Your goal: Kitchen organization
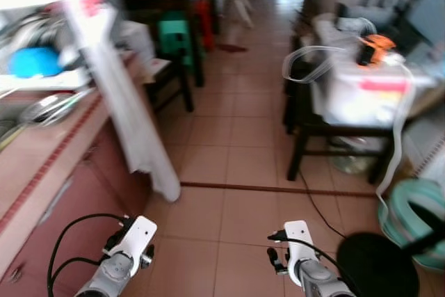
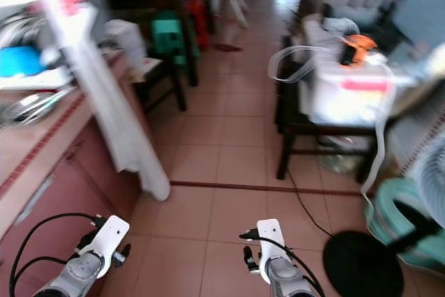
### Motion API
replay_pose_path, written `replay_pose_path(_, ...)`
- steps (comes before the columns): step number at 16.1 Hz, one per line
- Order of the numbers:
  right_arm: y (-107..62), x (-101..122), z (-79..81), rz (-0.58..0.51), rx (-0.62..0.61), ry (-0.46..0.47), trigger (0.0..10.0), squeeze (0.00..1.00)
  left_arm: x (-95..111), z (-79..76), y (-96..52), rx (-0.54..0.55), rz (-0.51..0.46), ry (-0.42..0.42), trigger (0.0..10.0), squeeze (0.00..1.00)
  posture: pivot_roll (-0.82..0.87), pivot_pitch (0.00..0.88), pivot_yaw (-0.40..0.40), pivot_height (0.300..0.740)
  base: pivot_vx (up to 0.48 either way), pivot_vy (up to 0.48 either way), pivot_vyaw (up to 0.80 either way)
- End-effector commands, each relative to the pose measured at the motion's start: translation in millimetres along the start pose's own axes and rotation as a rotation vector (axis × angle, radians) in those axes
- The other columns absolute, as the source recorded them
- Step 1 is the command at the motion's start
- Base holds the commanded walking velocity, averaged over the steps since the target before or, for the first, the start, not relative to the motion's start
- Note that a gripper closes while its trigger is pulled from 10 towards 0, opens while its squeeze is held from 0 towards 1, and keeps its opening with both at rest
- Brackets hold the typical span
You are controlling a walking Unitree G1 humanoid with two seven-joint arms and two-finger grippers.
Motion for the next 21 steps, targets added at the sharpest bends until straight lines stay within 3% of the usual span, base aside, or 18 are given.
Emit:
replay_pose_path(1,0.6,5.6,-2.8,-0.011,-0.01,0.006,10.0,0.0,-2.4,-0.1,-0.6,-0.006,0.005,0.007,10.0,0.0,-0.03,0.036,0.083,0.74,0.33,0.0,0.0)
replay_pose_path(7,0.8,7.2,-0.9,-0.018,-0.001,-0.014,10.0,0.0,3.2,2.2,0.8,-0.002,-0.005,0.014,10.0,0.0,-0.04,0.038,0.086,0.74,0.349,0.0,0.0)
replay_pose_path(18,0.8,5.9,1.3,-0.013,0.005,-0.016,10.0,0.0,4.6,0.7,1.2,-0.008,-0.007,0.023,10.0,0.0,-0.03,0.043,0.088,0.74,0.403,0.0,0.63)
replay_pose_path(21,0.9,6.1,1.2,-0.013,0.004,-0.01,10.0,0.0,5.1,0.3,1.3,-0.009,-0.008,0.024,10.0,0.0,-0.03,0.042,0.086,0.74,0.451,0.0,0.0)
Point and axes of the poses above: a point about 5 cm out from each wrist's last joint towards the gripper, its own y axis pointing out of the wrist towards the gripper, its own x axis along the axis of the wrist's last joint, z = x × y, the point moved 6 cm from there along y, pointing out of the wrist towards the gripper, and after that the axes turned 3 degrees about y, right-handed, at the moved point
